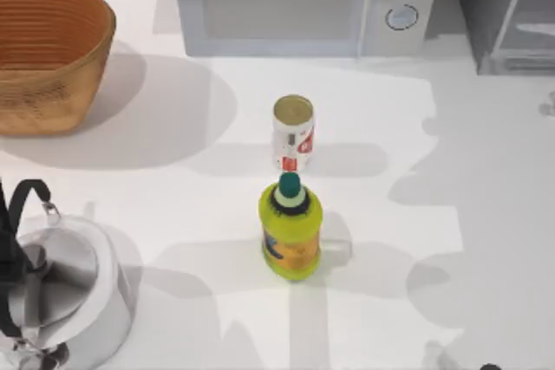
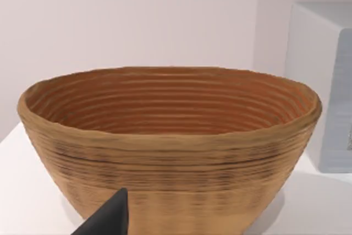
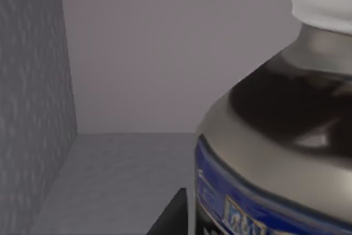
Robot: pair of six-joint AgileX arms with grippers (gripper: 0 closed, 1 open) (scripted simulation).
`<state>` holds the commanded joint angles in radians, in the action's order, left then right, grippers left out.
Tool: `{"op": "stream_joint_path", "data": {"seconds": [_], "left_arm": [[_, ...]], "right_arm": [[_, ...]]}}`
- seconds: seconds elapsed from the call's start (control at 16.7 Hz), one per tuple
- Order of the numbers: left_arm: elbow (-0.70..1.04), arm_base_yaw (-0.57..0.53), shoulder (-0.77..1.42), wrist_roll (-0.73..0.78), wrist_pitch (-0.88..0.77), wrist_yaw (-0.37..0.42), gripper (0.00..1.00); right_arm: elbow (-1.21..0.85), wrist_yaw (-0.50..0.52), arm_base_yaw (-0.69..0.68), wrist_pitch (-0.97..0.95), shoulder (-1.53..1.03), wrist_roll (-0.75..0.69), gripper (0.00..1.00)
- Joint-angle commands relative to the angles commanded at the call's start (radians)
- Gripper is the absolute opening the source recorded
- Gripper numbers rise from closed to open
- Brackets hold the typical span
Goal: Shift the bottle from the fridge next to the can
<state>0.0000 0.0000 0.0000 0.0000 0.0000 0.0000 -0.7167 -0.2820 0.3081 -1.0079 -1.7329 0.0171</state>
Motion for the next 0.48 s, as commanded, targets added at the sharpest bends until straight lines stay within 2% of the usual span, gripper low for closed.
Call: {"op": "stream_joint_path", "data": {"seconds": [0.12, 0.24, 0.48], "left_arm": [[0.000, 0.000, 0.000, 0.000, 0.000, 0.000, 1.00], [0.000, 0.000, 0.000, 0.000, 0.000, 0.000, 1.00], [0.000, 0.000, 0.000, 0.000, 0.000, 0.000, 1.00]], "right_arm": [[-0.001, 0.014, -0.013, -0.009, -0.008, 0.000, 0.00], [-0.001, 0.069, -0.068, -0.040, -0.038, -0.002, 0.00], [0.011, 0.287, -0.287, -0.132, -0.125, -0.005, 0.00]]}}
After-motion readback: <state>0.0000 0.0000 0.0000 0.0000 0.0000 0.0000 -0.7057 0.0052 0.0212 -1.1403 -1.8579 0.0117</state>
